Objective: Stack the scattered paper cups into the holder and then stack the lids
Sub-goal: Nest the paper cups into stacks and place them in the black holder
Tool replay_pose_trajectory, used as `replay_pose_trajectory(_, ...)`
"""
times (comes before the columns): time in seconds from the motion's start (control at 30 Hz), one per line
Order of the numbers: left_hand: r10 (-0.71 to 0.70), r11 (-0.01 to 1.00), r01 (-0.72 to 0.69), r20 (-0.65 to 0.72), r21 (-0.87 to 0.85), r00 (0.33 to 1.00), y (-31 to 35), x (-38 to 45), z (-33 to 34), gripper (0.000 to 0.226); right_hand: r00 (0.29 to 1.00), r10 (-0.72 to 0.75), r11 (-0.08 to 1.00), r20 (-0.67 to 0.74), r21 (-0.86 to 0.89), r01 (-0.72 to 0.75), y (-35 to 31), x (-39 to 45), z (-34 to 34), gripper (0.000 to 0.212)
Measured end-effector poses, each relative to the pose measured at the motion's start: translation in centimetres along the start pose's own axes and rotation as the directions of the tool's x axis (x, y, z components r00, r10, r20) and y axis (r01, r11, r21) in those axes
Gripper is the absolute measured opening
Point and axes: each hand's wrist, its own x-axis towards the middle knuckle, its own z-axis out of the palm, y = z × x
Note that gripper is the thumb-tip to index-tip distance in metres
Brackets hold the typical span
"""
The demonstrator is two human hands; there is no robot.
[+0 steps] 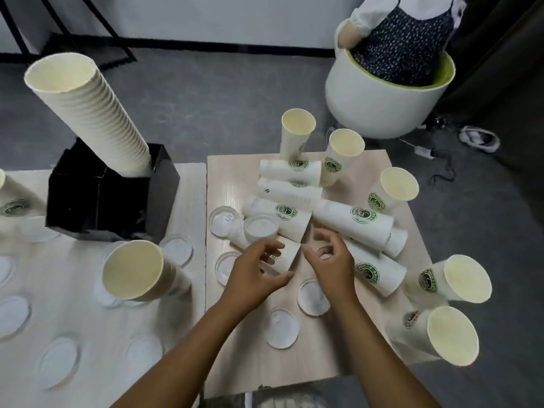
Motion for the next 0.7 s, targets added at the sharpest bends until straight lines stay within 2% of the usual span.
replay_pose_trajectory(0.27,-0.067,0.973,0.098,-0.149,0.21,0.987,-2.8,1.7,4.8,0.035,0.997,0.072,0.997,-0.038,-0.019,-0.072,4.5,2.7,1.3,0.022)
replay_pose_trajectory(0.57,0.004,0.926,0.097,-0.266,0.366,0.964,-2.7,2.0,4.6,0.018,0.994,0.106,0.994,-0.019,0.026,-0.106,4.1,5.3,3.7,0.014)
replay_pose_trajectory(0.7,0.051,0.902,0.088,-0.308,0.423,0.95,-2.5,1.5,2.7,0.018,0.995,0.094,0.994,-0.013,0.049,-0.093,3.1,4.9,3.8,0.009)
